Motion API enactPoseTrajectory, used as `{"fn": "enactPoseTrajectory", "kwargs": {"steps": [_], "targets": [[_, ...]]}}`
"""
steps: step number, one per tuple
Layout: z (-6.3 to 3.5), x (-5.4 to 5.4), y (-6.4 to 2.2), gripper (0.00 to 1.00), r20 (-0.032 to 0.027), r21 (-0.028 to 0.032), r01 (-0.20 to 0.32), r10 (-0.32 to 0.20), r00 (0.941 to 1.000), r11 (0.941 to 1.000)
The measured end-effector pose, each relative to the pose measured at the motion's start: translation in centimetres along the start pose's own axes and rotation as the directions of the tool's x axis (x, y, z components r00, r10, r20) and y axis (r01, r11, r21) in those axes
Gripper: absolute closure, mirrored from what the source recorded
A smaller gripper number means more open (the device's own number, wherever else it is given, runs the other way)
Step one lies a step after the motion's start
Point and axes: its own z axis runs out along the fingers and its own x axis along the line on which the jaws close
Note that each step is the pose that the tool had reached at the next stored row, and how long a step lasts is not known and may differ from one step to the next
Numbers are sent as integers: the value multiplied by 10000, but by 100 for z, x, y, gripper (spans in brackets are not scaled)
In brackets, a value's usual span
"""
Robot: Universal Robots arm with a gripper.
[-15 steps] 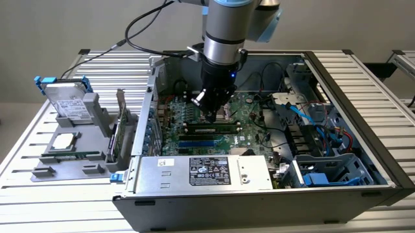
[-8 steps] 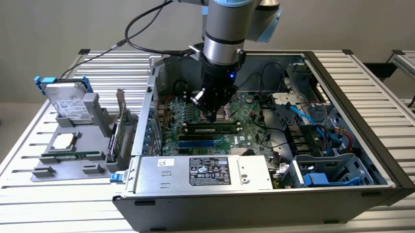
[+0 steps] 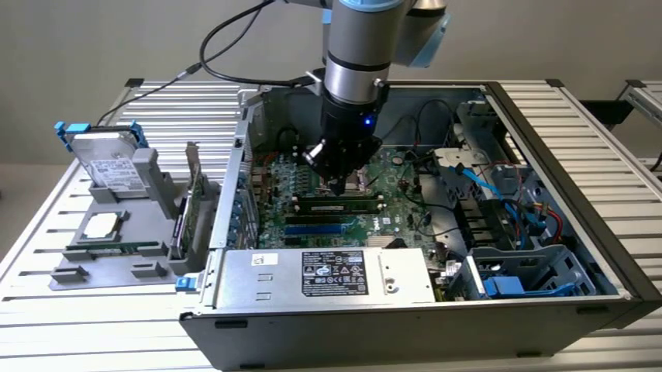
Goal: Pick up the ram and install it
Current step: 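Press down the ram until it locks into place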
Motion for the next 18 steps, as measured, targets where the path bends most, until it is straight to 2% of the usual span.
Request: {"fn": "enactPoseTrajectory", "kwargs": {"steps": [4, 9, 14, 18], "targets": [[0, 0, 0, 90, 44, -17, -476, 476, 9989, 9989], [0, 0, 0, 90, 98, -44, -1080, 1081, 9941, 9941], [0, 0, 0, 90, 151, -73, -1689, 1690, 9855, 9856], [0, 0, 0, 90, 179, -104, -2177, 2179, 9758, 9760]]}}
